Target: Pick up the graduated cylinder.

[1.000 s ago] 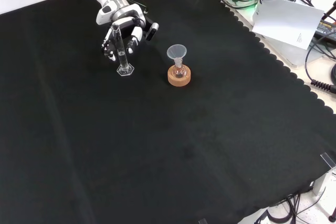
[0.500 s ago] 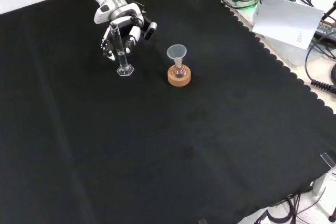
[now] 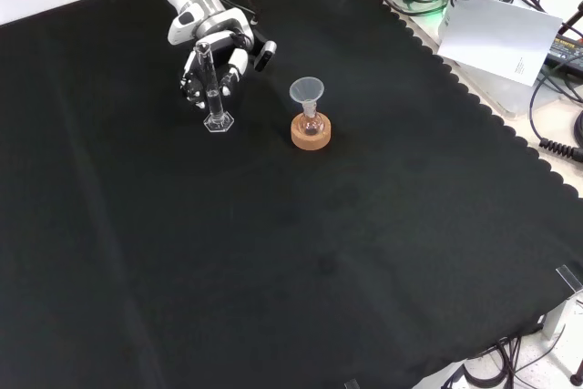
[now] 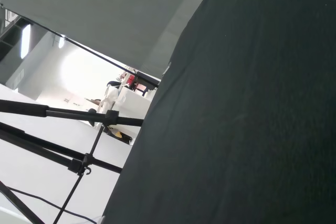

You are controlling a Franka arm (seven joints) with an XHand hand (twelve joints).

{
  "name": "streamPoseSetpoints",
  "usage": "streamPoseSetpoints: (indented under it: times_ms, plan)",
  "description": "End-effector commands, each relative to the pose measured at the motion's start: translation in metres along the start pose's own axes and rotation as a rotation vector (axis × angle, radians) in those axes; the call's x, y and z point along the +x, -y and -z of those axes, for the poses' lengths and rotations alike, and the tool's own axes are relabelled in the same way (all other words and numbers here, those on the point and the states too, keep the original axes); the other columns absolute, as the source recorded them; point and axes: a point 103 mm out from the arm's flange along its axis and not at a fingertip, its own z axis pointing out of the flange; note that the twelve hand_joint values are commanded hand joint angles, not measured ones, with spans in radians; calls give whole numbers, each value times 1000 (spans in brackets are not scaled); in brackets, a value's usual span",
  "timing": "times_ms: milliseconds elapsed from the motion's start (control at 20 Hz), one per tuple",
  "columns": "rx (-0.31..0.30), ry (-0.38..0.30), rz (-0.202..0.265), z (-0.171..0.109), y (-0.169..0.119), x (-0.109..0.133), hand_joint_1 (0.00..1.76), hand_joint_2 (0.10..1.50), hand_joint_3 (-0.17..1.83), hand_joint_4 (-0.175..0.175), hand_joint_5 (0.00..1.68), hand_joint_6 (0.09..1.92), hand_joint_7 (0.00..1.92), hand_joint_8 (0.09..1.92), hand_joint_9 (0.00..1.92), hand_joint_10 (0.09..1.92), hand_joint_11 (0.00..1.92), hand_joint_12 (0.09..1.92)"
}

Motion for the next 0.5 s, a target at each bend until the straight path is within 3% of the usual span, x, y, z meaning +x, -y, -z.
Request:
streamPoseSetpoints:
  times_ms: [50, 200, 300, 350, 400, 450, 500]
  plan:
    - [-14, 13, -1, -1, -1, 0, 1139, 1092, -175, 33, 639, 686, 781, 566, 987, 379, 636, 1179]
    - [-33, 29, -14, -3, -2, 2, 1141, 1099, -175, 43, 664, 696, 796, 568, 1000, 379, 644, 1180]
    - [-50, 58, -30, -4, -3, 4, 1159, 1153, -175, 74, 770, 678, 877, 563, 1060, 360, 693, 1159]
    - [-52, 76, -38, -4, -3, 5, 1133, 1167, -134, 40, 829, 830, 933, 560, 1102, 350, 743, 1142]
    - [-55, 101, -40, -4, -3, 7, 1168, 1163, -75, -43, 858, 961, 938, 757, 1136, 341, 803, 1118]
    - [-57, 111, -41, -2, -3, 8, 1200, 1157, -36, -104, 874, 1040, 931, 920, 1160, 337, 850, 1103]
    - [-51, 122, -42, 0, -3, 9, 1221, 1152, -16, -140, 887, 1075, 928, 1013, 1178, 332, 888, 1085]
